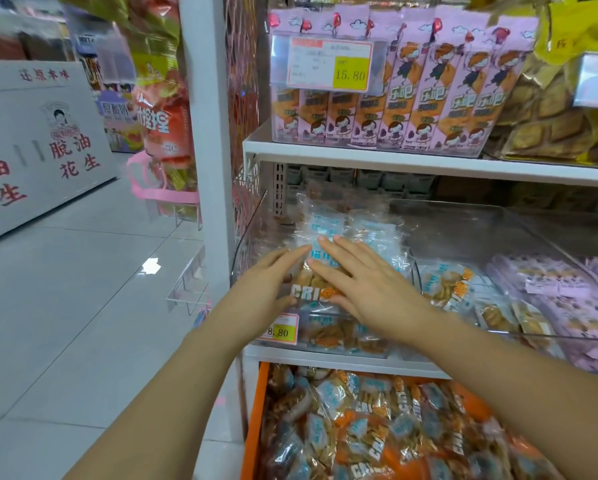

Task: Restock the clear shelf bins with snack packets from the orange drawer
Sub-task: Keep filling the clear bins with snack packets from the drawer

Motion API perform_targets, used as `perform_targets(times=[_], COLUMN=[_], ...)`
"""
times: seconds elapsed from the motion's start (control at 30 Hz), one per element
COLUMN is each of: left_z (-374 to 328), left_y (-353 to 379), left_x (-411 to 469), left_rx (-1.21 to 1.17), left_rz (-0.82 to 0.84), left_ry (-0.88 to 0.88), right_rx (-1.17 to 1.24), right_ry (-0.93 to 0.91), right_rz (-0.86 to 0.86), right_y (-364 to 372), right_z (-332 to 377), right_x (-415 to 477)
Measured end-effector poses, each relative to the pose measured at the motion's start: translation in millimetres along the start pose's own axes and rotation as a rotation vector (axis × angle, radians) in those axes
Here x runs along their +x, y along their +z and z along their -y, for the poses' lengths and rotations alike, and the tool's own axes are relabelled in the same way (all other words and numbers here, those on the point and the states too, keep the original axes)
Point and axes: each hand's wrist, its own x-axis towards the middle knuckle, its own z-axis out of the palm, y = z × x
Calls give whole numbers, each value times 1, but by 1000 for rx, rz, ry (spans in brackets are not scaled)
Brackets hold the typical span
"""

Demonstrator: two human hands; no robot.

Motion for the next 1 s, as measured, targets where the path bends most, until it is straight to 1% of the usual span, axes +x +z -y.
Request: perform_targets(times=[0.07, 0.13, 0.2, 0.37, 0.47, 0.53, 0.7, 0.87, 0.93, 1.0], left_z=[0, -2, -4, -11, -13, -13, -15, -24, -30, -35], left_y=[4, 6, 8, 1, -2, -3, -6, -7, -4, 3], left_x=[3, 3, 2, -3, -5, -6, -10, -16, -21, -24], left_rx=[32, 15, -56, -215, -199, -178, -131, -21, 23, 56], left_rz=[-21, -15, 15, 103, 137, 129, 74, 18, -60, -208], left_ry=[18, 38, 50, 0, -29, -36, -2, -44, -44, 26], right_rx=[14, 41, 68, 51, 16, 2, 0, 137, 232, 294], right_ry=[-12, -12, -17, -35, -55, -68, -75, -39, 20, 107], right_rz=[14, 22, 32, 77, 108, 116, 98, 10, -61, -123], right_y=[0, 2, 3, 0, -3, -6, -14, -20, -25, -31], right_z=[0, 2, 2, -1, -1, -2, -4, -2, -7, -16], right_x=[2, -2, -9, -11, -12, -13, -20, -41, -55, -75])
